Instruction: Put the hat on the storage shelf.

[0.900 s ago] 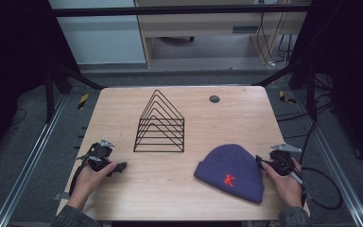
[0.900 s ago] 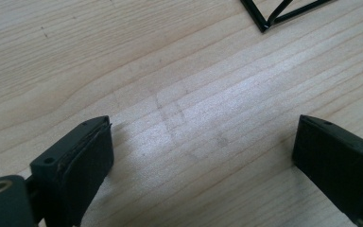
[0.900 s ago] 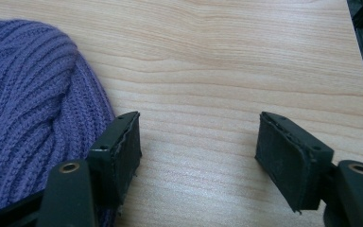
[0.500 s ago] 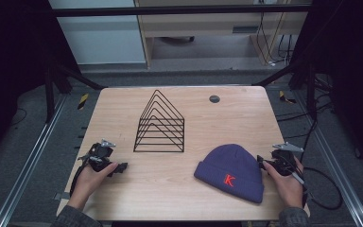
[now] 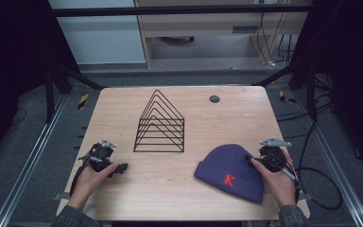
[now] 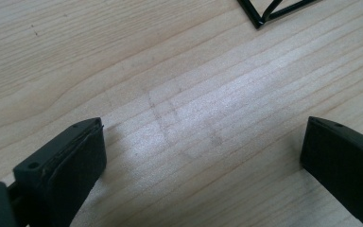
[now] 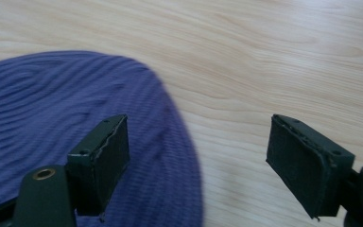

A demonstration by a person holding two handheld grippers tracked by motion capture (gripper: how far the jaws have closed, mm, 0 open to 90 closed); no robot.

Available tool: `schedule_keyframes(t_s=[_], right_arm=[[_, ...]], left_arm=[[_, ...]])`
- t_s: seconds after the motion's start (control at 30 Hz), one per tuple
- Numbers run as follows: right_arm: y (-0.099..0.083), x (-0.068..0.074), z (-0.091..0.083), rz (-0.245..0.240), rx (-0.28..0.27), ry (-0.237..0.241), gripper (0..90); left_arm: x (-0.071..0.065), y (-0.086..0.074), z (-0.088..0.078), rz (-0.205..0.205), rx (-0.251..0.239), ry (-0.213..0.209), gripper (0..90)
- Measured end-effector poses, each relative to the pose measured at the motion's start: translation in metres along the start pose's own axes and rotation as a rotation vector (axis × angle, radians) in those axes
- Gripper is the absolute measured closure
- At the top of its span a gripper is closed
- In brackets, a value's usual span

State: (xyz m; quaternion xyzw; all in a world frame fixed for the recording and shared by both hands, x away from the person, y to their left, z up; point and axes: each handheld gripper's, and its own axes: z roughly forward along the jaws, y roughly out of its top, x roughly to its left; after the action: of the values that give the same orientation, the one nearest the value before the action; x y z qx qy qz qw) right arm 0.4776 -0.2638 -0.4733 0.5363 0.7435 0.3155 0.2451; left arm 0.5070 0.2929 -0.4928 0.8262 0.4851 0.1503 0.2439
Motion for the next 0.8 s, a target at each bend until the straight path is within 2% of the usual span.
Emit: schedule_keyframes(t_s=[0.17, 0.27, 0.37, 0.4, 0.43, 0.53, 0.67, 0.8], right_arm=[[0.012, 0.01, 0.004, -0.035, 0.062, 0.072, 25.5], [0.021, 0.015, 0.01, -0.075, 0.108, 0.101, 29.3], [0.028, 0.019, 0.016, -0.085, 0.149, 0.14, 32.2], [0.028, 0.019, 0.016, -0.085, 0.149, 0.14, 32.2], [0.034, 0.023, 0.019, -0.11, 0.178, 0.147, 33.6], [0.042, 0.026, 0.021, -0.125, 0.188, 0.164, 36.4], [0.051, 0.028, 0.025, -0.142, 0.195, 0.16, 38.4], [0.055, 0.026, 0.034, -0.121, 0.206, 0.15, 40.1]], left_arm=[[0.0, 0.0, 0.0, 0.001, 0.005, -0.003, 0.0], [0.0, 0.0, 0.0, 0.003, 0.006, -0.003, 0.0], [0.0, 0.0, 0.0, 0.007, 0.006, -0.003, 0.0], [0.0, 0.0, 0.0, 0.007, 0.006, -0.003, 0.0], [0.0, 0.0, 0.0, 0.009, 0.007, -0.002, 0.0], [0.0, 0.0, 0.0, 0.009, 0.008, -0.002, 0.0], [0.0, 0.0, 0.0, 0.006, 0.006, -0.005, 0.0], [0.0, 0.0, 0.0, 0.009, 0.009, -0.004, 0.0]])
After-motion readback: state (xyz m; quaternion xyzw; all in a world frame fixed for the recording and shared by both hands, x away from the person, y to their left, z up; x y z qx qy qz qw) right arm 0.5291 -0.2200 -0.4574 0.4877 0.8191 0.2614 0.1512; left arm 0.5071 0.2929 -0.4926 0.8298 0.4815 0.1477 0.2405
